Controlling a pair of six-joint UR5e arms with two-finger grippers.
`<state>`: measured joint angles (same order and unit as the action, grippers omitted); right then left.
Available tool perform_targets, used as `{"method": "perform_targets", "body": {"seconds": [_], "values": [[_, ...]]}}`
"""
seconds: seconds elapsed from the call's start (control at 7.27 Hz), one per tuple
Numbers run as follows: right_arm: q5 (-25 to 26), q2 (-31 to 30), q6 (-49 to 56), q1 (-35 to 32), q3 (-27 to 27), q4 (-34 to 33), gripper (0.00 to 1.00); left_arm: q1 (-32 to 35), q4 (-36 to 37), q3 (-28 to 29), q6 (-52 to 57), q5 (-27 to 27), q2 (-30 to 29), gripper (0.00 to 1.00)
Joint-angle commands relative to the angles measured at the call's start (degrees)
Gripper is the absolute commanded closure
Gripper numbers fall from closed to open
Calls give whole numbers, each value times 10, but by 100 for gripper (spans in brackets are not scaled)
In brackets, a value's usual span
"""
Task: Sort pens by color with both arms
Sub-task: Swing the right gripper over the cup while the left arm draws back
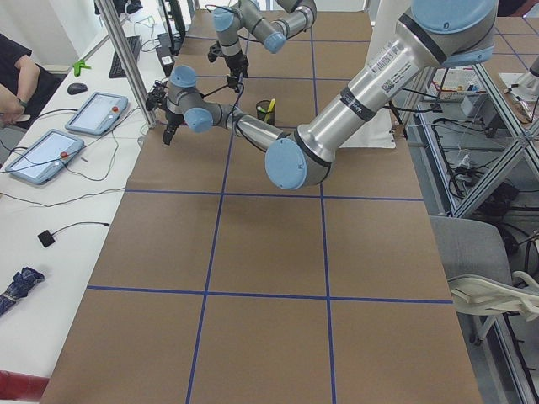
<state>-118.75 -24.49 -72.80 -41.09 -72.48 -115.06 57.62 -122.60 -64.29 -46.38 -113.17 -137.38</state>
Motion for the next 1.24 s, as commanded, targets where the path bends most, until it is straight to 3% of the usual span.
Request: {"method": "perform_targets", "body": {"seconds": [0.0,0.14,0.41,0.82,1.1], "values": [[10,31,-16,16,50,-1,2,0,1,0,1,-1,2,0],[11,43,-16,29,84,0,3,0,1,0,1,-1,2,0],[11,42,-16,47,92,7,4,12,2,1,2,-23,2,0],[11,40,-13,56,113,36,24,21,2,3,2,-44,2,0],[8,39,-13,56,113,36,28,20,2,3,2,-45,1,0]]}}
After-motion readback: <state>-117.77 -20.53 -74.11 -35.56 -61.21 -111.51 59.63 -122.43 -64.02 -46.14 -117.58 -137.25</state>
